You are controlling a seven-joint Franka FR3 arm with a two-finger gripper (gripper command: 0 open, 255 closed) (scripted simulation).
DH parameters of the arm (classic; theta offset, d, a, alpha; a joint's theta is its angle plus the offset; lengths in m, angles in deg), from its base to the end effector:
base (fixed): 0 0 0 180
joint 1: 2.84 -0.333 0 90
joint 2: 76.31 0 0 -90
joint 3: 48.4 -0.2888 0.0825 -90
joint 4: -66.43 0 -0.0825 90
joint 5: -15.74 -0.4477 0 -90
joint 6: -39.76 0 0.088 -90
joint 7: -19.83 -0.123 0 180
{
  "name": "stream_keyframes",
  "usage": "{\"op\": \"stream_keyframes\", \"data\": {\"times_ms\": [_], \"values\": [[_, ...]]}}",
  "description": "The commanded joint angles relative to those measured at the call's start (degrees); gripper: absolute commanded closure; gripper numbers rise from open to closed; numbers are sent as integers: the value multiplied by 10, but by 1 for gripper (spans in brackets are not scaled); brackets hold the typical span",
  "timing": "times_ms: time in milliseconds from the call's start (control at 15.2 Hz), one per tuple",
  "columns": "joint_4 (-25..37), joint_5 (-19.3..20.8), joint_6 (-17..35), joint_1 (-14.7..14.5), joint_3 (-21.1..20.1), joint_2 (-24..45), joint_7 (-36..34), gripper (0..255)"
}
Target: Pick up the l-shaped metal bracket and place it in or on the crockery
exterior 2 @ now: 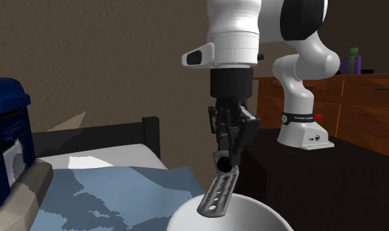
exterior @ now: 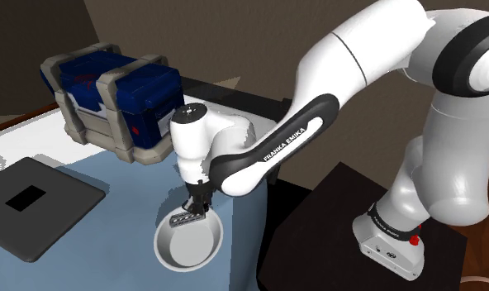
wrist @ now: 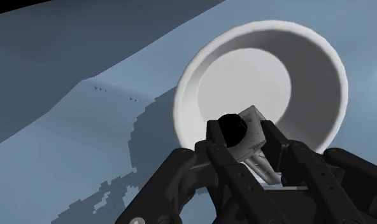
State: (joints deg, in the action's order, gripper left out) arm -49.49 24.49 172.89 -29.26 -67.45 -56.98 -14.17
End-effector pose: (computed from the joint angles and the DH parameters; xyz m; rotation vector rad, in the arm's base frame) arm 0.4452 0.4504 0.2036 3.0983 0.4509 -0.0147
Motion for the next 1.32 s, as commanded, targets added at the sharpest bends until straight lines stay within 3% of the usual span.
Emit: {"op": "stream_keyframes", "data": {"times_ms": [0, 990, 1254], "values": [[-6, 1, 1, -18, -8, -4, -28, 255], [-13, 46, 92, -36, 18, 84, -57, 255], [-13, 46, 92, -37, 18, 84, -57, 255]]}}
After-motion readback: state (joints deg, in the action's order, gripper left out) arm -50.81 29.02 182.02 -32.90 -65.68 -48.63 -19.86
